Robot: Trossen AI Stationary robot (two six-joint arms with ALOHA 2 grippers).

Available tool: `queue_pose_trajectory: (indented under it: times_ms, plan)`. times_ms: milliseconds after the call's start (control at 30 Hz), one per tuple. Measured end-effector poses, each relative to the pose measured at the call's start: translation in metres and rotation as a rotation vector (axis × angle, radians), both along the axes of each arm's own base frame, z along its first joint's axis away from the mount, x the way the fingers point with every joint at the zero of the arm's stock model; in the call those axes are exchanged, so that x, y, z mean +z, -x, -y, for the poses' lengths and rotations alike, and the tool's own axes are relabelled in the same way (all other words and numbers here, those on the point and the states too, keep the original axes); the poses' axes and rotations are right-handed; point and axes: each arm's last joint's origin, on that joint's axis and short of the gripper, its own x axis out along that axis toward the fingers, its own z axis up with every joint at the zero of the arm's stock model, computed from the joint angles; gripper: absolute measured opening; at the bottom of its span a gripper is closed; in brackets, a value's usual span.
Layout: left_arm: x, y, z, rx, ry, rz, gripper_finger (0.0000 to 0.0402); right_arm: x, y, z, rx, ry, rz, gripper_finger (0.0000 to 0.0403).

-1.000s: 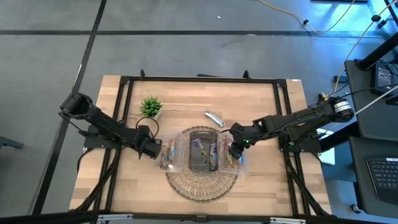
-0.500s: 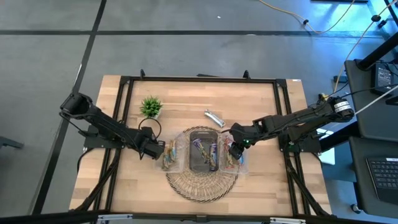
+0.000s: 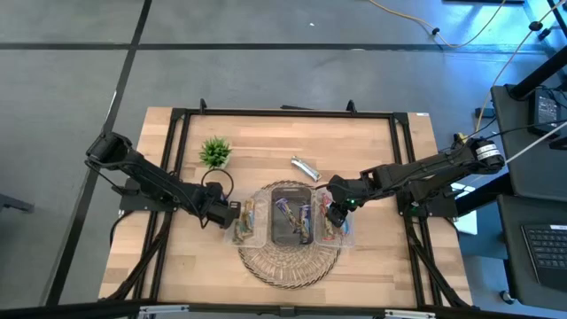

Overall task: Pick and place Granola Bars by type
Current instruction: Put the red granola bar into the right transparent bin

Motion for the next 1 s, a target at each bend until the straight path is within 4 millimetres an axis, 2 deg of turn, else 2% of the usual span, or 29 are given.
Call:
queue_pose_trajectory:
  times_ms: [333,633,1000]
  plan:
    - [0.016,-0.013,0.004,0.005,0.001,0.069,0.0065,0.000,0.000,0.000,0.002,0.002,0.000,0.0159]
    - [0.018,-0.016,0.005,0.095,0.036,0.109,0.0065,0.000,0.000,0.000,0.020,0.011,0.003,0.0159]
    - [0.020,-0.022,0.007,0.087,0.034,0.174,0.0065,0.000,-0.002,0.000,0.108,0.078,0.031,0.0159]
